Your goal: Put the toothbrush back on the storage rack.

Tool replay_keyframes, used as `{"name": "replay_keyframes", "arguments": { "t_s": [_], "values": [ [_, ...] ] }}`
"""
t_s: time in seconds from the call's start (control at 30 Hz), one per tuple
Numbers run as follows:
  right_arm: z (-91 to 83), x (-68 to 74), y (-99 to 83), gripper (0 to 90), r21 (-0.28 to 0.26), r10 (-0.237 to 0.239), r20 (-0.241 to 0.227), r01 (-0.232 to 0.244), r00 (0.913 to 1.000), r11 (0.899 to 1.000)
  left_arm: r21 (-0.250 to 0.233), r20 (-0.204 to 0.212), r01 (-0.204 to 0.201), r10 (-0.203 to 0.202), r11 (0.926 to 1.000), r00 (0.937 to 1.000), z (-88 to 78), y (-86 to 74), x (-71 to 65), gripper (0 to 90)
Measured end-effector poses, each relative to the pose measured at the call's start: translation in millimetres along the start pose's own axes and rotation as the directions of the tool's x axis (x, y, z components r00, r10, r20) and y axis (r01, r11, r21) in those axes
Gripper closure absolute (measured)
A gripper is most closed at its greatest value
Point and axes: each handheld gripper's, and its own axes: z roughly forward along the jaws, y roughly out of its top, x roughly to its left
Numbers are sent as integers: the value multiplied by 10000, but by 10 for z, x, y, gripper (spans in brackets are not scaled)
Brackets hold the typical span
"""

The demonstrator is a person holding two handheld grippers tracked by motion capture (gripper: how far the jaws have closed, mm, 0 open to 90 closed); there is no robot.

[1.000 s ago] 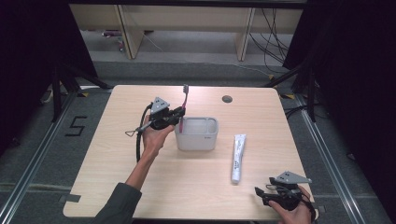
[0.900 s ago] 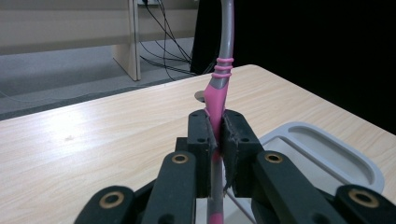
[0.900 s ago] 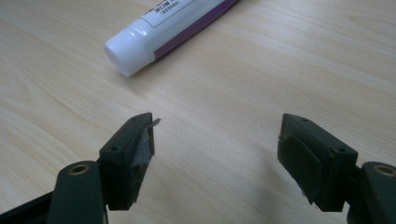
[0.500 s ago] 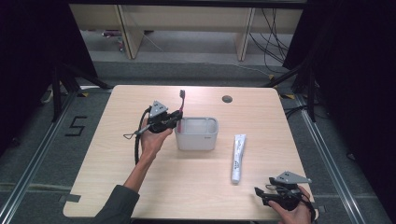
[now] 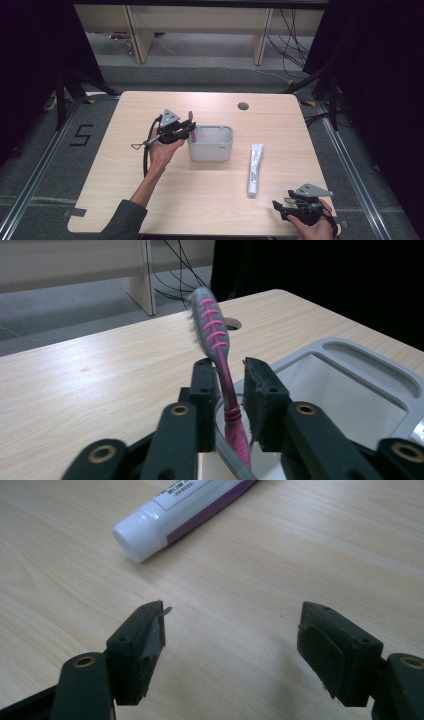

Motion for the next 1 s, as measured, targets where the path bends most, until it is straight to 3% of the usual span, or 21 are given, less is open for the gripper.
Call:
{"name": "replay_keyframes", "arguments": {
  "t_s": [0.03, 0.17, 0.3, 0.33, 0.37, 0.43, 0.77, 0.87, 0.93, 1.0],
  "values": [
    [2, -20, 3, 279, -81, -254, 66, 254, 9997, 9996, -34, -4, 13, -13, 10000, 10000, -9, 2, -2, 685],
    [1, -20, 3, 280, -83, -225, 76, 226, 9997, 9997, -41, -117, 21, -21, 10000, 9999, -68, 21, -15, 549],
    [-1, -17, 5, 279, -121, -228, 88, 229, 9997, 9997, 302, -260, 236, -228, 9993, 9994, -138, 46, -32, 421],
    [-1, 4, 2, 280, -53, 58, 0, -58, 10000, 10000, 317, -311, 259, -249, 9992, 9992, -154, 50, -37, 414],
    [-2, -16, 6, 280, -120, -207, 91, 208, 9997, 9997, 388, -320, 217, -205, 9990, 9993, -168, 55, -34, 402],
    [-2, -17, 5, 280, -132, -230, 98, 231, 9997, 9996, 532, -258, 380, -367, 9979, 9990, -199, 61, -35, 373],
    [-17, -26, 9, 280, -254, -303, 277, 310, 9992, 9992, 806, -184, 448, -435, 9957, 9989, -382, 49, -19, 315],
    [-4, -30, 9, 280, -337, -316, -67, 313, 9995, 9989, 890, -51, 489, -487, 9948, 9988, -496, 17, -15, 304],
    [-16, -33, 11, 280, -356, -375, 239, 384, 9990, 9986, 1008, -22, 401, -400, 9941, 9992, -568, -9, -14, 301],
    [-7, -23, 10, 280, -347, -248, 6, 248, 9997, 9991, 1143, 7, 311, -314, 9930, 9995, -616, -31, -12, 293]
  ]
}}
